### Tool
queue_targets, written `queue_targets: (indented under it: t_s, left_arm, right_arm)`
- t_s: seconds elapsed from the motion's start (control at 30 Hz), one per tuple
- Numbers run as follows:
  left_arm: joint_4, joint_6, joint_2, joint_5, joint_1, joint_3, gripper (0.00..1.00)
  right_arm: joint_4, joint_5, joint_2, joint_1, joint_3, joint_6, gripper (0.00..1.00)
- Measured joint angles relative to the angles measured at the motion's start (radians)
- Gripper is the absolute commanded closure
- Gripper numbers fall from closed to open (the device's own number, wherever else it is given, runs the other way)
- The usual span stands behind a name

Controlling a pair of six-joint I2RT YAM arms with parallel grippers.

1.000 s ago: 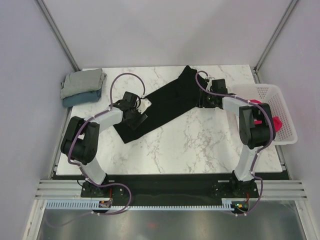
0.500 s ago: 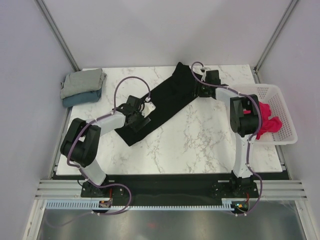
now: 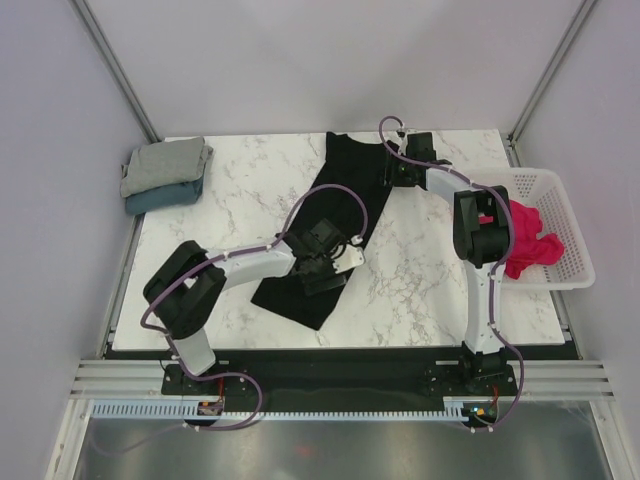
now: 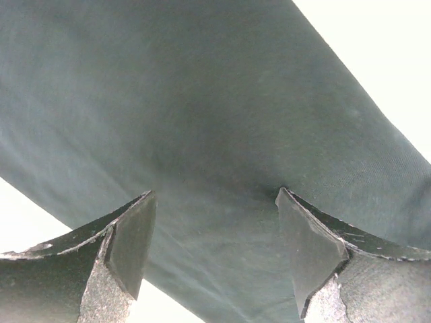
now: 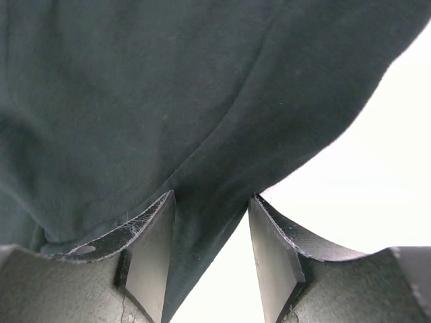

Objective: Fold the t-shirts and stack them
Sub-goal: Fold the tshirt

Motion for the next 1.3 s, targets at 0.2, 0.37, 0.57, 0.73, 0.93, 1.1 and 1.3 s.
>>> queue_targets:
  t_s: [0.2, 0.37, 0.57, 0.73, 0.93, 1.1, 1.3]
  left_arm:
    - [-0.079, -0.012, 0.087, 0.021, -0.096, 0.114, 0.20]
    - [-0.128, -0.029, 0.163, 0.069, -0.107, 0.218, 0.20]
    - [-0.179, -0.043, 0.254, 0.124, -0.107, 0.349, 0.20]
    - [-0.198, -0.044, 0.303, 0.134, -0.109, 0.423, 0.20]
    - [-0.206, -0.052, 0.340, 0.135, -0.109, 0.478, 0.20]
    - [-0.213, -0.064, 0.374, 0.143, -0.109, 0.530, 0.20]
    - [-0.217, -0.079, 0.384, 0.172, -0.110, 0.545, 0.20]
  right_arm:
    - [-0.025, -0.017, 0.022, 0.003, 0.040, -0.005, 0.44]
    - [-0.050, -0.040, 0.072, 0.009, 0.123, -0.006, 0.44]
    - [-0.083, -0.051, 0.122, 0.015, 0.213, -0.014, 0.44]
    - [-0.099, -0.053, 0.140, 0.018, 0.248, -0.019, 0.44]
    - [-0.114, -0.054, 0.154, 0.018, 0.273, -0.023, 0.44]
    - [-0.118, -0.056, 0.158, 0.018, 0.282, -0.024, 0.43]
    - [-0.119, -0.055, 0.158, 0.018, 0.282, -0.035, 0.43]
